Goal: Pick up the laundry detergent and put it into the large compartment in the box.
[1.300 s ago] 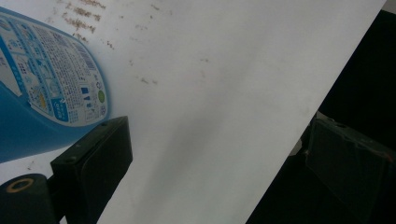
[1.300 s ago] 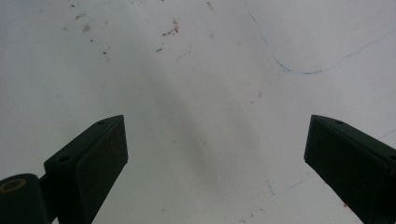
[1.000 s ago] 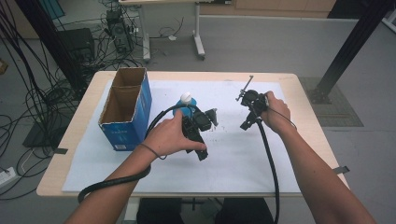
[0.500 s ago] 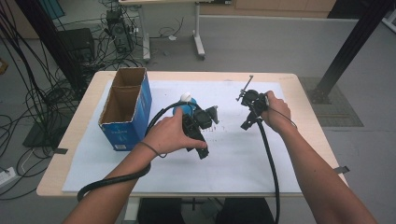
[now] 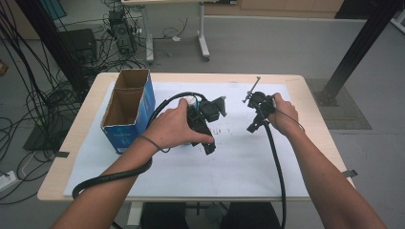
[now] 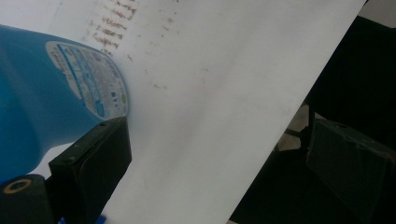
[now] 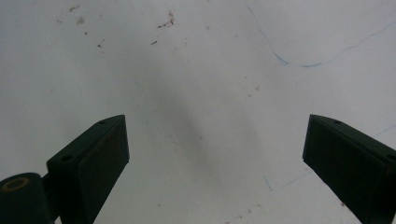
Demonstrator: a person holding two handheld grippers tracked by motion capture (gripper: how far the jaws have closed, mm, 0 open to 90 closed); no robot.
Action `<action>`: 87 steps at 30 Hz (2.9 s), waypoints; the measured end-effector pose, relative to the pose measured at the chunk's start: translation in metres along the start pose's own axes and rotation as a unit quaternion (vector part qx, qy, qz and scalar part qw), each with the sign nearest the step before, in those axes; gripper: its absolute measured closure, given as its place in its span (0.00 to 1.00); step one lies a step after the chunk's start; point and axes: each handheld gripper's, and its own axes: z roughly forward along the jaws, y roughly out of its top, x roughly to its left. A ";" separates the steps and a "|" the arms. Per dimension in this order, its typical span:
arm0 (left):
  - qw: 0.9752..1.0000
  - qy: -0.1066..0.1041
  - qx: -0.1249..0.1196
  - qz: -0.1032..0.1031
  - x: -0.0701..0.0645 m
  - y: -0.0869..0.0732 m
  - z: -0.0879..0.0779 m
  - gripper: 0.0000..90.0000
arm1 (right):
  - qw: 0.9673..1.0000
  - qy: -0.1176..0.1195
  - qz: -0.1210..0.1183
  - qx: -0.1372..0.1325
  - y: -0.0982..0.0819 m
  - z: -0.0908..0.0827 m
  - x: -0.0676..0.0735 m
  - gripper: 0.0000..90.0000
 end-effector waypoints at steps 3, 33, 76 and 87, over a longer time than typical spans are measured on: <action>1.000 0.001 -0.003 -0.003 0.000 0.000 -0.010 0.08 | 1.000 0.000 0.000 0.000 0.000 0.000 0.000 0.07; 0.998 0.034 -0.019 -0.039 0.039 0.013 -0.065 0.08 | 1.000 -0.001 -0.004 0.010 0.005 0.003 0.001 0.08; 0.994 0.037 -0.031 -0.103 0.096 0.017 -0.044 0.08 | 1.000 0.007 0.003 0.001 0.002 0.005 -0.001 0.08; 0.993 0.031 -0.034 -0.113 0.101 0.016 -0.030 0.08 | 1.000 0.008 0.005 -0.004 -0.001 0.004 -0.002 0.08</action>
